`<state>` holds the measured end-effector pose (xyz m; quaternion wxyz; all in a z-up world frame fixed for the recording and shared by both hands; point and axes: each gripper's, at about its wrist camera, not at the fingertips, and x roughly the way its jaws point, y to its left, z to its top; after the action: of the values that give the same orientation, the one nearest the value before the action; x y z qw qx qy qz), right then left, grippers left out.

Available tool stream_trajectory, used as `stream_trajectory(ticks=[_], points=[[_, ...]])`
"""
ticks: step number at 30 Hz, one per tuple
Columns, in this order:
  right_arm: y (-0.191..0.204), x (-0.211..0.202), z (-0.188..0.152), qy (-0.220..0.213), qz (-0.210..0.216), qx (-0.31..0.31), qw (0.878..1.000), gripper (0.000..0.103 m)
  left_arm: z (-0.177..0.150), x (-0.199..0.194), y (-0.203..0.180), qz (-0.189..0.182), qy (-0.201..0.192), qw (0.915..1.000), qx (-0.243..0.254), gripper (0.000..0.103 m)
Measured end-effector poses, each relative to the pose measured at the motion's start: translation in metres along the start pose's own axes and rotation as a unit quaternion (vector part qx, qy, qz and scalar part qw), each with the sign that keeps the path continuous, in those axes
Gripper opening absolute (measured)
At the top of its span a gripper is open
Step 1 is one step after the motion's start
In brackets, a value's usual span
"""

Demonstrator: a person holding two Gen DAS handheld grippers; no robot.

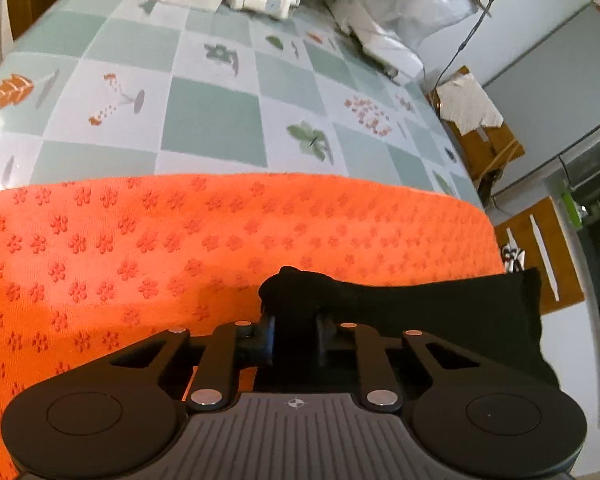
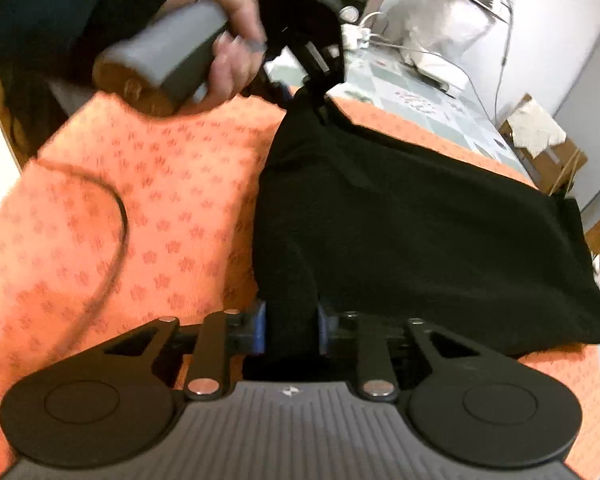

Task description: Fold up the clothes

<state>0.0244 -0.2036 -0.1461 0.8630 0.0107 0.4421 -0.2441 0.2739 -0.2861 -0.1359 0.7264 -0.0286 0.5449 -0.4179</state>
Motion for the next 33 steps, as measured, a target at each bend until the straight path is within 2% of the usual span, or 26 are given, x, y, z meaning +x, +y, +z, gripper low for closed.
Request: stream_trajectory(ticks=[4, 6, 11, 14, 17, 20, 23, 28, 33], points=[[-0.036, -0.033, 0.005, -0.03, 0.036, 0.041, 0.998, 0.024, 0.003, -0.021, -0.031, 0.007, -0.029, 0.9996, 0.002, 0.02], [-0.068, -0.046, 0.008, -0.044, 0.068, 0.085, 0.993, 0.023, 0.005, -0.019, -0.061, 0.011, -0.035, 0.9992, 0.013, 0.019], [-0.157, -0.071, 0.008, -0.084, 0.147, 0.178, 0.969, 0.023, 0.011, -0.014, -0.136, 0.018, -0.051, 0.9977, 0.041, 0.019], [-0.208, -0.08, 0.002, -0.09, 0.177, 0.219, 0.955, 0.023, 0.015, -0.011, -0.181, 0.023, -0.06, 0.9963, 0.057, 0.019], [-0.254, -0.087, -0.003, -0.101, 0.186, 0.226, 0.951, 0.023, 0.019, -0.009, -0.226, 0.028, -0.07, 0.9945, 0.073, 0.019], [-0.301, -0.087, -0.008, -0.1, 0.204, 0.261, 0.938, 0.022, 0.021, 0.004, -0.265, 0.036, -0.073, 0.9933, 0.083, 0.019], [-0.343, -0.086, -0.012, -0.107, 0.214, 0.276, 0.931, 0.022, 0.022, 0.022, -0.303, 0.051, -0.08, 0.9911, 0.094, 0.019], [-0.422, -0.075, -0.026, -0.107, 0.258, 0.329, 0.902, 0.022, 0.024, 0.05, -0.356, 0.065, -0.085, 0.9889, 0.102, 0.019], [-0.496, -0.048, -0.043, -0.085, 0.309, 0.367, 0.873, 0.022, 0.017, 0.083, -0.402, 0.096, -0.094, 0.9857, 0.103, 0.019]])
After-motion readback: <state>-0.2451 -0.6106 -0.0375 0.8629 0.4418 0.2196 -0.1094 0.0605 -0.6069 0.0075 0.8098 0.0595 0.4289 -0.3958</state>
